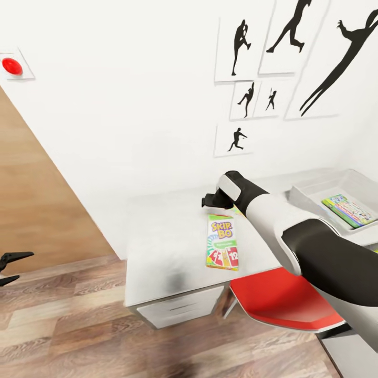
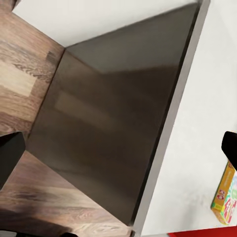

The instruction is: Put all the toys in the child's room - the three board games (two on the bed and one on the table), the two jigsaw puzzles on the table, and the tennis ball on the table - inside the toy box on the table in the child's room.

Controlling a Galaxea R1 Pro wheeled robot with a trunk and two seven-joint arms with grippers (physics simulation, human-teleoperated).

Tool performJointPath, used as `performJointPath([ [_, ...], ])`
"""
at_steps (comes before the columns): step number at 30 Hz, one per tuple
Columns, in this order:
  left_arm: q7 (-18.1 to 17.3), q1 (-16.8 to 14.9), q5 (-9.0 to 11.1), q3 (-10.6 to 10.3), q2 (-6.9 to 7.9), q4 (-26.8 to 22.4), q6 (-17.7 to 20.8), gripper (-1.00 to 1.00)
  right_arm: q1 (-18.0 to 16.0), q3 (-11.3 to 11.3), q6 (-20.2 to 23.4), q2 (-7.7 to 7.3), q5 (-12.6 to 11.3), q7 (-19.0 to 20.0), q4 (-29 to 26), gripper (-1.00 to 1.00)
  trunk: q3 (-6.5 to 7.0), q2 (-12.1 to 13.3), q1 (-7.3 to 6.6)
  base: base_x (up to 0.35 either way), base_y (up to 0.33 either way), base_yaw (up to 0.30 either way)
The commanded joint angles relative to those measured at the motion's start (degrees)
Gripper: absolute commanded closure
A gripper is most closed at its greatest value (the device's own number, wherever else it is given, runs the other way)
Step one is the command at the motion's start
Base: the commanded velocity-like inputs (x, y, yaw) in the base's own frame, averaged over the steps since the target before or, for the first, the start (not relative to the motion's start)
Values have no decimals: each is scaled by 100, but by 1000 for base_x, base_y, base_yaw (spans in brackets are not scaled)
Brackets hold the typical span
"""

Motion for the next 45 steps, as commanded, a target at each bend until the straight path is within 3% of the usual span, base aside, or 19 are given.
performJointPath([
  [1, -59, -7, -58, 5, 0, 14, 20, -100, 15, 34, 7, 0, -60, -49, -5, -100, -10, -11, 3, 0, 274, 0],
  [13, -57, -7, -63, 2, -37, 42, 5, -100, 567, 61, -742, 0, 47, -99, -18, -100, -10, -11, 3, 0, 151, 0],
  [20, -57, -7, -64, -16, -69, 42, -1, -100, 610, 70, -833, 0, 124, -146, -18, -100, -10, -11, 3, 1, 14, 0],
  [32, -53, -7, -88, -21, -125, 42, -19, -100, 616, 71, -1133, 0, 202, -841, -18, -100, -10, -11, 3, 8, 7, 0],
  [45, -48, -7, -90, -29, -195, 44, -20, -100, 616, 66, -1423, 0, 203, -907, 29, -100, -10, -11, 3, 60, 0, 0],
])
